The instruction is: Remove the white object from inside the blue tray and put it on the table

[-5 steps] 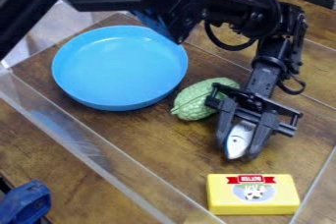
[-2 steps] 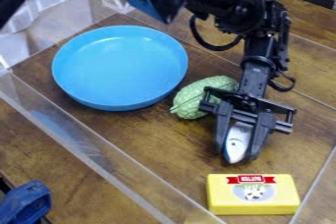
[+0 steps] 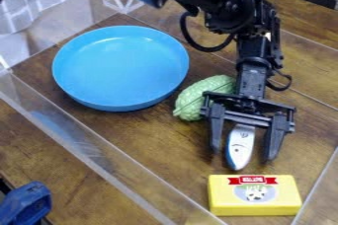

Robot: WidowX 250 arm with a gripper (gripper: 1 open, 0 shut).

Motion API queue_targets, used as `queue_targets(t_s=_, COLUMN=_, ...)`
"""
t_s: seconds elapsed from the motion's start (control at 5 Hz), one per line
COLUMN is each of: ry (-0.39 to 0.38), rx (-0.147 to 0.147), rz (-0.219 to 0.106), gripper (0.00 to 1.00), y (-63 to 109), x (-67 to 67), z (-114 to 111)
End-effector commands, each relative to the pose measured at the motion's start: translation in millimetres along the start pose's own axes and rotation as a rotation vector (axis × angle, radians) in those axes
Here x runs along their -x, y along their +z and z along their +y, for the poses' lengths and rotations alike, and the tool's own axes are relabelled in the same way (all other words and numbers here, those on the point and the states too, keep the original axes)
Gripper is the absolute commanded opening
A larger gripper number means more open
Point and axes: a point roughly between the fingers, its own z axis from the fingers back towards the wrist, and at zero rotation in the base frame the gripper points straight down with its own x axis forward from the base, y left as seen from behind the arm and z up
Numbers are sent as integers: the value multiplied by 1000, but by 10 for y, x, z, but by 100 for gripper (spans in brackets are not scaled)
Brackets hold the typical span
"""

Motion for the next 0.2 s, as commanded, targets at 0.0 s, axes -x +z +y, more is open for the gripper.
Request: queue_targets(t_s=0.0, ry=1, rx=-10, rz=-28, gripper=100, y=143, x=-26, z=-2)
